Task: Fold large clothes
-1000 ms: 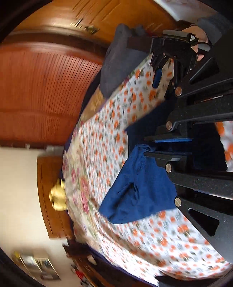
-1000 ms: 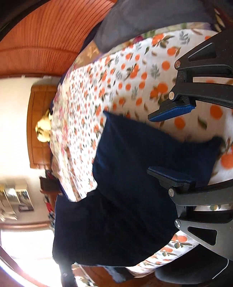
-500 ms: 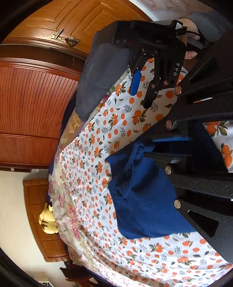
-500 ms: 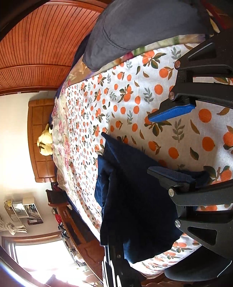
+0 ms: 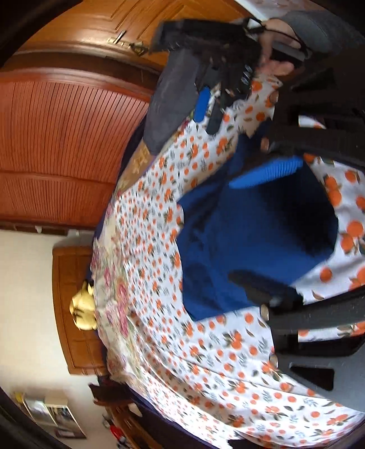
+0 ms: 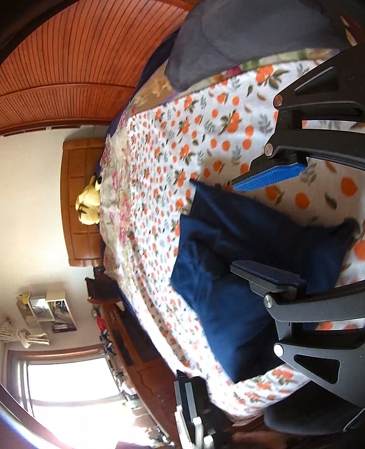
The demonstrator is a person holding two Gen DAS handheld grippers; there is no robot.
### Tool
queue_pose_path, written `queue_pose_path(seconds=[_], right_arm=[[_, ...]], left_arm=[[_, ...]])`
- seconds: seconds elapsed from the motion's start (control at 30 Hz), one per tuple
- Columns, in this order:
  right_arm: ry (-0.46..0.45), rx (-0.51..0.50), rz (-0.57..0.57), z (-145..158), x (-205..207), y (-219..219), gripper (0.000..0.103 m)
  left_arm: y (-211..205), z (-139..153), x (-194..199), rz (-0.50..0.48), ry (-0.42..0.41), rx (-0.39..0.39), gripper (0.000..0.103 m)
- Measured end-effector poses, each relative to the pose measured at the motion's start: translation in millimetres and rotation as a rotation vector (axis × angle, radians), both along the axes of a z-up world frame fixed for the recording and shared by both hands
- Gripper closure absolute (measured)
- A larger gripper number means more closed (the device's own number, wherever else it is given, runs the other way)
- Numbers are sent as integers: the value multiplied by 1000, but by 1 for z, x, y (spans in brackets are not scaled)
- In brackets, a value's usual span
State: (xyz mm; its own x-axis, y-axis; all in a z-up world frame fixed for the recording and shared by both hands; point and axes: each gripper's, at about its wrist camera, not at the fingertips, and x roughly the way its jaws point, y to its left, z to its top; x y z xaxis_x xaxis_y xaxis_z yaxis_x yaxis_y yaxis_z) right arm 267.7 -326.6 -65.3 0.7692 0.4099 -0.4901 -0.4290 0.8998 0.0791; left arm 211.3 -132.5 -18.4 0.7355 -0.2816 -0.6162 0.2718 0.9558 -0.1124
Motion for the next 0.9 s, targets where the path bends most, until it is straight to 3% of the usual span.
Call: queue_pose_path(seconds=[0.07, 0.4, 0.63, 0.87, 0.9], right_arm=[[8, 11, 24, -2, 4, 6, 49], [97, -19, 135, -30, 26, 49, 49], [132, -74, 150, -45, 39, 61, 50], [156, -56, 164, -46, 51, 63, 50], [155, -59, 168, -46, 50, 63, 56]], left_arm=[[15, -10, 0, 29, 13, -5, 28], [62, -43, -11, 129, 23, 68, 28], [78, -62, -21, 156, 38, 87, 28], [85, -74, -25, 170, 55, 100, 28], [86, -75, -25, 170, 59, 101, 28]])
